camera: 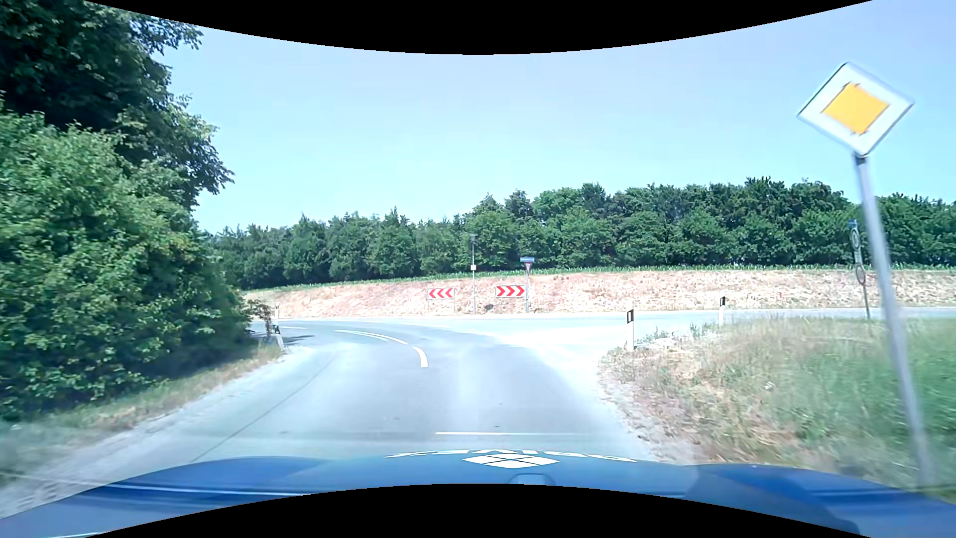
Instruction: Follow the waypoints while adhering to traffic rules and regulations
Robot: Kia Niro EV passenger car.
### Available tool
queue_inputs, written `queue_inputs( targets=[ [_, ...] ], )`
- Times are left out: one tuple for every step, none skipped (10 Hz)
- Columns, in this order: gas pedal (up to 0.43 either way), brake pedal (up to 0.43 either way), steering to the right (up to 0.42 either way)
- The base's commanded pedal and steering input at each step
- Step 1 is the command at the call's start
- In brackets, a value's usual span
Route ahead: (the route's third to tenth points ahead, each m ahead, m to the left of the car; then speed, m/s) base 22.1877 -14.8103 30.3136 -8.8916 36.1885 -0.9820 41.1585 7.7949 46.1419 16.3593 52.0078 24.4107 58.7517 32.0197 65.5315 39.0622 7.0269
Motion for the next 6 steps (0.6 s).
queue_inputs(
  targets=[
    [0.15, 0.0, -0.005],
    [0.15, 0.0, -0.004],
    [0.157, 0.0, -0.004],
    [0.157, 0.0, -0.008],
    [0.157, 0.0, -0.017],
    [0.157, 0.0, -0.028]
  ],
)
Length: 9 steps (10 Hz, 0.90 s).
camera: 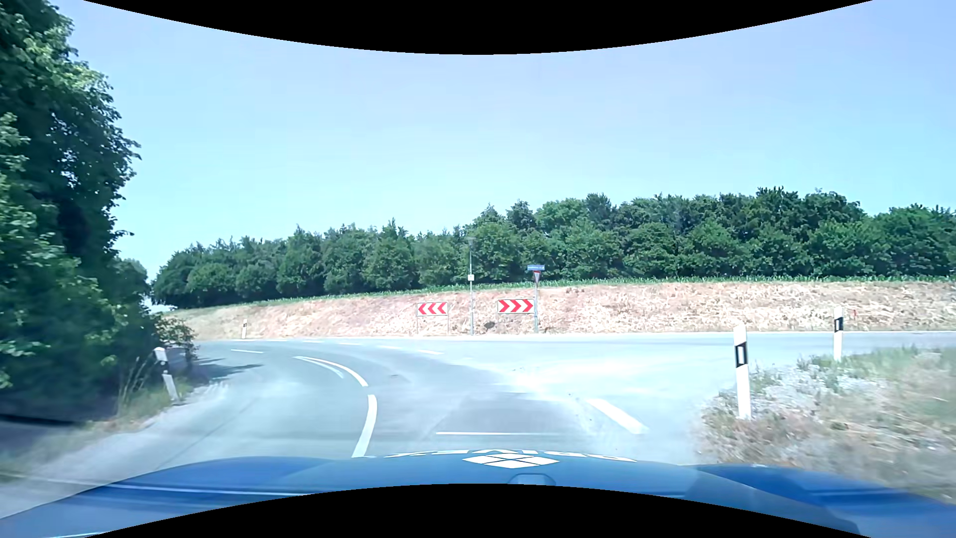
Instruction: Follow the waypoints while adhering to traffic rules and regulations
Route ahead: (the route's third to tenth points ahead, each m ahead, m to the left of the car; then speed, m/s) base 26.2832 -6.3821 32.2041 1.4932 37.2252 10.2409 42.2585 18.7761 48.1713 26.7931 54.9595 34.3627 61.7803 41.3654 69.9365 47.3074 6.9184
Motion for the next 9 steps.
queue_inputs(
  targets=[
    [0.157, 0.0, -0.034],
    [0.169, 0.0, -0.049],
    [0.169, 0.0, -0.064],
    [0.177, 0.0, -0.087],
    [0.189, 0.0, -0.105],
    [0.197, 0.0, -0.128],
    [0.197, 0.0, -0.146],
    [0.197, 0.0, -0.171],
    [0.197, 0.0, -0.191]
  ],
)
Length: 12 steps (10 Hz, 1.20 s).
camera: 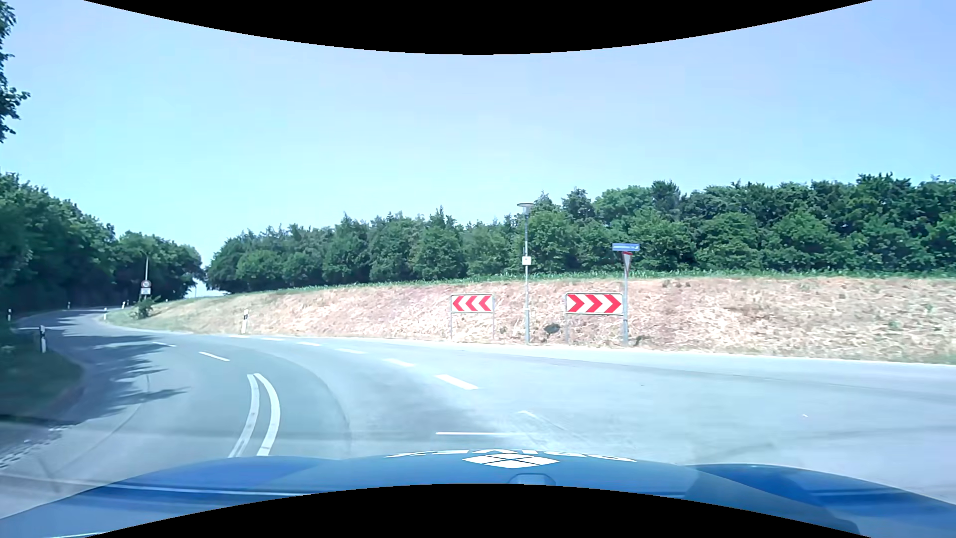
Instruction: Follow the waypoints while adhering to traffic rules and regulations
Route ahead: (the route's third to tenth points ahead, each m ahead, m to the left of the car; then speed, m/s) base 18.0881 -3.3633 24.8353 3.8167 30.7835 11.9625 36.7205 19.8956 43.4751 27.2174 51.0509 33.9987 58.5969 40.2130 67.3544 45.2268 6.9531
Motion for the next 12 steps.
queue_inputs(
  targets=[
    [0.197, 0.0, -0.201],
    [0.197, 0.0, -0.205],
    [0.197, 0.0, -0.209],
    [0.197, 0.0, -0.21],
    [0.197, 0.0, -0.21],
    [0.197, 0.0, -0.218],
    [0.228, 0.0, -0.227],
    [0.228, 0.0, -0.234],
    [0.228, 0.0, -0.242],
    [0.228, 0.0, -0.246],
    [0.228, 0.0, -0.247],
    [0.24, 0.0, -0.246]
  ],
)
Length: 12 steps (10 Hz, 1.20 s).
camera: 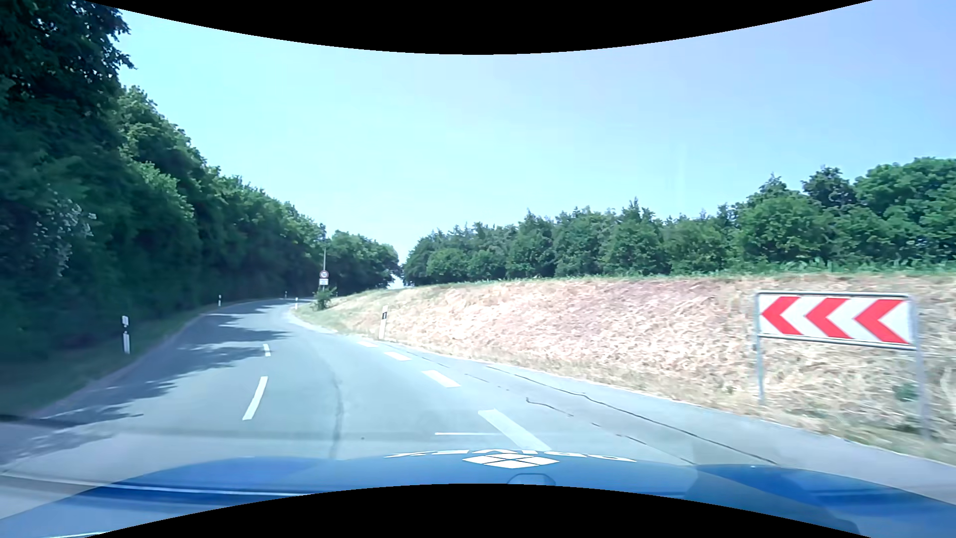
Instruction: Follow the waypoints while adhering to traffic rules and regulations
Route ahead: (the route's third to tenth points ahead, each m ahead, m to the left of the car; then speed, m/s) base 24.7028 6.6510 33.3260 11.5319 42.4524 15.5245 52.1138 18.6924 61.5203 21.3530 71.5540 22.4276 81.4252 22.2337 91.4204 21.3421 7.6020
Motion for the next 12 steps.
queue_inputs(
  targets=[
    [0.24, 0.0, -0.244],
    [0.24, 0.0, -0.24],
    [0.24, 0.0, -0.236],
    [0.24, 0.0, -0.235],
    [0.248, 0.0, -0.232],
    [0.248, 0.0, -0.225],
    [0.26, 0.0, -0.215],
    [0.26, 0.0, -0.207],
    [0.26, 0.0, -0.192],
    [0.268, 0.0, -0.175],
    [0.268, 0.0, -0.155],
    [0.268, 0.0, -0.139]
  ],
)
